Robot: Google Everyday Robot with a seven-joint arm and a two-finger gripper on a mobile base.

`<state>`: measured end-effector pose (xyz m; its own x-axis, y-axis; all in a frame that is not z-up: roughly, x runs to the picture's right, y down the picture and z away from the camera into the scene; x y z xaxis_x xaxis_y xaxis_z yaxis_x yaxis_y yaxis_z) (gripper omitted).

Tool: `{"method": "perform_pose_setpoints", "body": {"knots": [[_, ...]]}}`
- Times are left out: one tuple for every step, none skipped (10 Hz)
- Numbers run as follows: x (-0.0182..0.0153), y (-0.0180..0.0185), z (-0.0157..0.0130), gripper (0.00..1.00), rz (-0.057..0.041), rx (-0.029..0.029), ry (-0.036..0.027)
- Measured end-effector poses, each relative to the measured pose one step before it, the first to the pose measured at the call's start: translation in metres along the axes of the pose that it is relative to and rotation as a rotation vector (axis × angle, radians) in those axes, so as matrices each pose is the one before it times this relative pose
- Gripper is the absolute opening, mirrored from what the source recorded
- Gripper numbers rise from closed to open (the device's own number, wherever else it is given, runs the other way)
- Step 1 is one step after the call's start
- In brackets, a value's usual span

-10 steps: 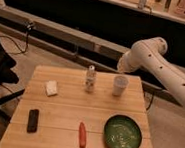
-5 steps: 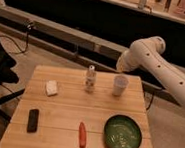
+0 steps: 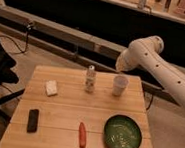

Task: Knock the bottle over

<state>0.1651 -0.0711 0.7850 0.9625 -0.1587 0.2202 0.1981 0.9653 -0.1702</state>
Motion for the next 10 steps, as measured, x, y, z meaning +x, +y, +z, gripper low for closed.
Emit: {"method": "perform_pose_setpoints", "body": {"knots": [[-0.00119,0.00048,0.00122,0.00,-0.00393,-0.00266,-0.01329],[-0.00650,0.00393,0.01034,0.00,-0.00182,-0.00872,-0.03761],[-0.01123,0.00201,0.01407,0.00,-0.00402,-0.00649,-0.03557],[-0.00689,0.00122,0.00984,0.00,-0.00332,-0.00657,-0.03195],[-0.00007,0.00218,0.00505,0.00,0.00210,-0.00676,-0.02138],[-0.00571,0.00468,0.01304,0.00,-0.00562,-0.02505,-0.03545],[-0.00830,0.00328,0.01348,0.00,-0.01179,-0.02491,-0.02355],[-0.00445,0.00278,0.00698,0.00,-0.00979,-0.01589,-0.01344],[-0.00833,0.00173,0.00845,0.00,-0.01734,-0.01394,-0.01201],[-0.00787,-0.00074,0.00600,0.00,-0.01279,-0.00601,-0.00915]]}}
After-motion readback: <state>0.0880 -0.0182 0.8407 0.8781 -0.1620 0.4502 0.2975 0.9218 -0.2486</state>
